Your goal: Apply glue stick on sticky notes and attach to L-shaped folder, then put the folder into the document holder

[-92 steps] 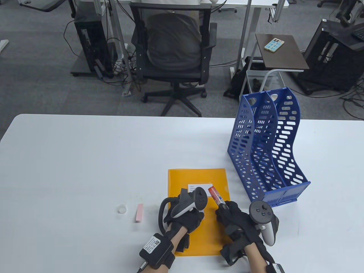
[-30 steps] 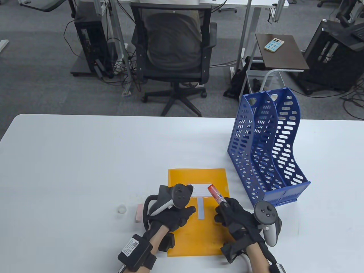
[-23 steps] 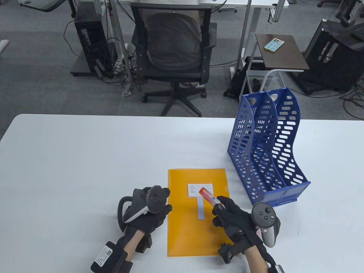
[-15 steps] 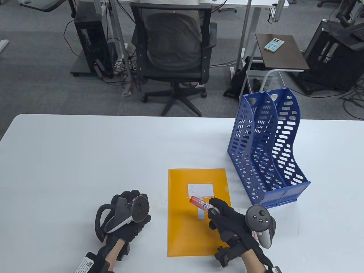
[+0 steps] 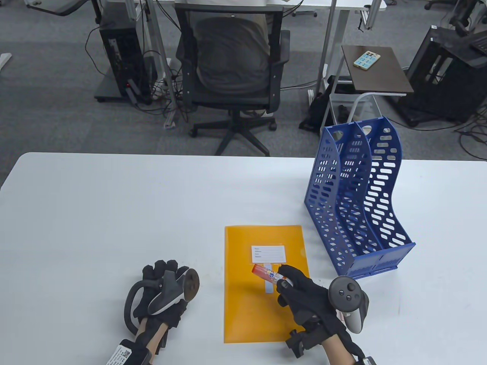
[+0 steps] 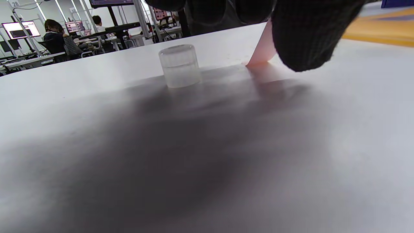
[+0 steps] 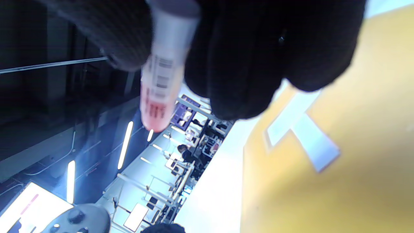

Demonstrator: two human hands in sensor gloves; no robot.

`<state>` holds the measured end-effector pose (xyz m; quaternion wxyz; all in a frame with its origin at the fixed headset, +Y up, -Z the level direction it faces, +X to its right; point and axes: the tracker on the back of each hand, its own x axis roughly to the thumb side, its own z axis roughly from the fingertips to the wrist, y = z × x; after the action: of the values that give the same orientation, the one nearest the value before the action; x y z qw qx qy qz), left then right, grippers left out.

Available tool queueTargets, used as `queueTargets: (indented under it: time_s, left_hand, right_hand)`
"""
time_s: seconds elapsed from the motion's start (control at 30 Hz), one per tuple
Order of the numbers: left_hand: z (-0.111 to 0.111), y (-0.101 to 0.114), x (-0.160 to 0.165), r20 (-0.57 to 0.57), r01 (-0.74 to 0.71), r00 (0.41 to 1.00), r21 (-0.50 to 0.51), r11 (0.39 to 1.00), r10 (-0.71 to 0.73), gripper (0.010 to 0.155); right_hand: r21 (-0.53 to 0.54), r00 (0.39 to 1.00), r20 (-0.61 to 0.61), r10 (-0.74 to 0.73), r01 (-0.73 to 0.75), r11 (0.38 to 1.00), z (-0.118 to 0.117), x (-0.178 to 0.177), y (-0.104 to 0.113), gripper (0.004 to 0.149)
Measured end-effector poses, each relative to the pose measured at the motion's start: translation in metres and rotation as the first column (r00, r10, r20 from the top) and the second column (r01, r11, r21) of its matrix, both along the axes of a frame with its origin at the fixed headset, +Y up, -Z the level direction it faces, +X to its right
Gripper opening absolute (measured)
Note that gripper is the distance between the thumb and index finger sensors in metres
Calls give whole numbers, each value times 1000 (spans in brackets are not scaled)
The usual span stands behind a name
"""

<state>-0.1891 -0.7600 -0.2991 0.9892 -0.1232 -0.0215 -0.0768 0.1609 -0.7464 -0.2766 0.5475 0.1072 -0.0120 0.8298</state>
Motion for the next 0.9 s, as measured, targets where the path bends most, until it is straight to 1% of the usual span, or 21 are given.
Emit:
queueTargets:
  time_s: [0.03,0.13,0.17,0.37,0.43,0.5,0.57,0.63,0.7,0.77,0.8,0.83,0.9]
  left_hand:
    - [0,2,0,-8,-21,1000,31,999,21,63]
    - [-1,8,-2,-28,-48,998,108,993,51,43]
    - [-1,10,-2,-31,-49,998,133,990,54,41]
    - [-1,15,-4,-33,-71,996,174,982,78,38]
    - [1,21,-4,-29,-104,993,194,975,111,38]
    - [4,28,0,-1,-165,986,190,968,169,38]
    - [8,35,13,51,-265,964,147,953,261,38]
    - [12,39,31,112,-366,928,79,927,356,38]
    - [15,38,55,189,-449,875,-26,893,445,38]
    - [17,32,86,243,-503,813,-165,848,529,38]
    - [18,28,95,256,-510,795,-209,834,550,38]
    - [17,22,106,266,-512,773,-275,814,576,38]
    - [16,12,119,253,-504,755,-368,782,605,38]
  right_hand:
    - [-2,1000,0,2,-2,1000,0,0,0,59]
    - [-6,1000,3,1,-1,1000,0,0,0,59]
    - [-7,1000,4,1,-1,1000,0,1,0,59]
    - [13,999,33,8,-8,1000,0,4,3,59]
    - [33,998,52,18,-20,999,1,7,7,58]
    - [53,997,67,36,-40,998,1,9,10,58]
    - [70,994,91,57,-64,996,2,12,14,58]
    - [83,989,117,85,-95,992,2,14,16,57]
    - [97,981,152,117,-132,986,3,16,16,57]
    - [81,966,182,181,-199,977,1,20,14,60]
    - [75,964,186,190,-207,975,1,21,12,61]
    - [67,963,188,193,-209,976,0,22,11,61]
    - [55,965,189,184,-197,979,0,24,7,62]
